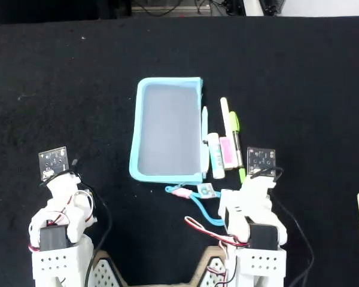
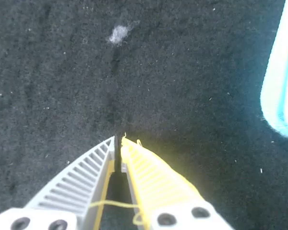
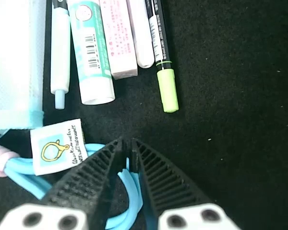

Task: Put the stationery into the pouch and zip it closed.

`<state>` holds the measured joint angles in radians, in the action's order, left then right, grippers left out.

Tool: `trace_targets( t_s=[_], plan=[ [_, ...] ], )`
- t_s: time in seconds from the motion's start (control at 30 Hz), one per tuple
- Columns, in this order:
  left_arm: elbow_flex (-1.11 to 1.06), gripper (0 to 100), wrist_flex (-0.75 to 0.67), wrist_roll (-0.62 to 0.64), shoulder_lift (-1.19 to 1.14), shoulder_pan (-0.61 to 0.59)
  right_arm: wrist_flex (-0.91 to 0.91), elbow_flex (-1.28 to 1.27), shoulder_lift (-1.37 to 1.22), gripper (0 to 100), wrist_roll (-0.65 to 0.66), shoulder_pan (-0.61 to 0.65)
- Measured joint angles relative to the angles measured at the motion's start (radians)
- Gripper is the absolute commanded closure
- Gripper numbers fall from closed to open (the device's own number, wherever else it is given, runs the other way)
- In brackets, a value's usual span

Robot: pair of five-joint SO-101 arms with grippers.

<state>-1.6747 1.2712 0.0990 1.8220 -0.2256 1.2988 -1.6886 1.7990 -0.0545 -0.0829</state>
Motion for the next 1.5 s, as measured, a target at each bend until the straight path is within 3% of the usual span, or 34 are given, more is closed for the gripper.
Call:
trace_targets(
  t_s=[0.97, 1.5],
  plan=[
    [0.000, 97, 0.000, 0.000, 0.000, 0.000, 0.000, 0.000, 0.000, 98.7, 0.000, 0.000],
    [0.000, 97, 0.000, 0.003, 0.000, 0.229, 0.000, 0.000, 0.000, 98.6, -0.006, 0.000]
  ],
)
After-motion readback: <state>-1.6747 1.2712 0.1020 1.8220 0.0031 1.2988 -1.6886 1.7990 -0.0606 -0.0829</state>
